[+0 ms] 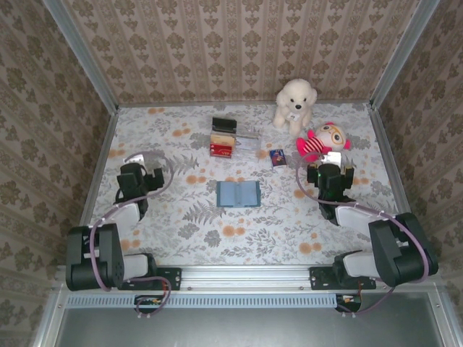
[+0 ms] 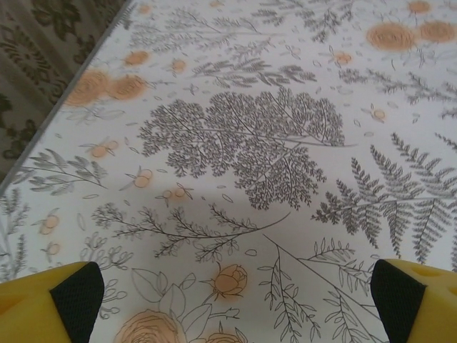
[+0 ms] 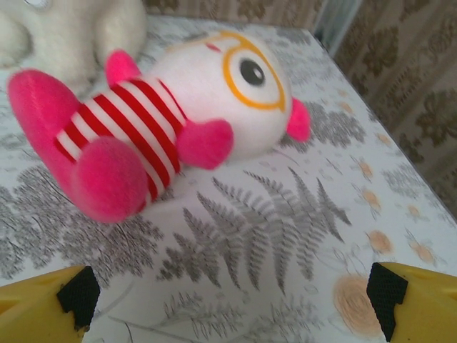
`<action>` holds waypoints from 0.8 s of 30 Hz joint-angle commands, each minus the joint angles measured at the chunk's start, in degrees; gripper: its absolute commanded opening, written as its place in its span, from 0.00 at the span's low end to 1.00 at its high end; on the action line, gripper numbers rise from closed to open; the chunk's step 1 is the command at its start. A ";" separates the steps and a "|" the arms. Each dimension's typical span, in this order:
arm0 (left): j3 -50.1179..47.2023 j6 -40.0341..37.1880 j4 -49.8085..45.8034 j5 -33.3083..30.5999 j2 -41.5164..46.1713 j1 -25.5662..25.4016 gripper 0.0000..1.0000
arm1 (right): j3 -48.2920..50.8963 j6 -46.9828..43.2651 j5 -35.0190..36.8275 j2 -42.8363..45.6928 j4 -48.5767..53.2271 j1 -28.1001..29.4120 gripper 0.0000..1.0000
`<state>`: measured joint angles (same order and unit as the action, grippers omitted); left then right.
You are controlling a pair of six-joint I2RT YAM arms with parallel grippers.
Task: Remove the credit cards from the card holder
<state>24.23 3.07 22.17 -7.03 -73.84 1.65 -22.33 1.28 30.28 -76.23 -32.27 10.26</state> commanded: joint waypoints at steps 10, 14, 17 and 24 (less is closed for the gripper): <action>-5.83 -4.00 31.46 14.45 -8.70 1.34 1.00 | 2.24 -2.09 -16.61 -8.19 -20.82 -4.29 1.00; -6.17 -3.77 34.43 13.56 -11.56 1.17 1.00 | 3.30 -1.63 -20.78 -10.67 -24.26 -5.93 1.00; -5.28 -4.23 34.19 12.97 -13.59 0.79 1.00 | 2.67 -1.64 -21.55 -11.15 -23.40 -6.17 1.00; -0.91 -6.39 26.73 7.03 -14.34 -2.53 1.00 | -0.57 0.50 -22.64 -11.49 -17.77 -8.04 1.00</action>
<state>20.99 -1.34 50.65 2.92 -87.83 0.10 -20.60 0.19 9.80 -87.29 -51.46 3.60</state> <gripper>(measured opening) 0.999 0.997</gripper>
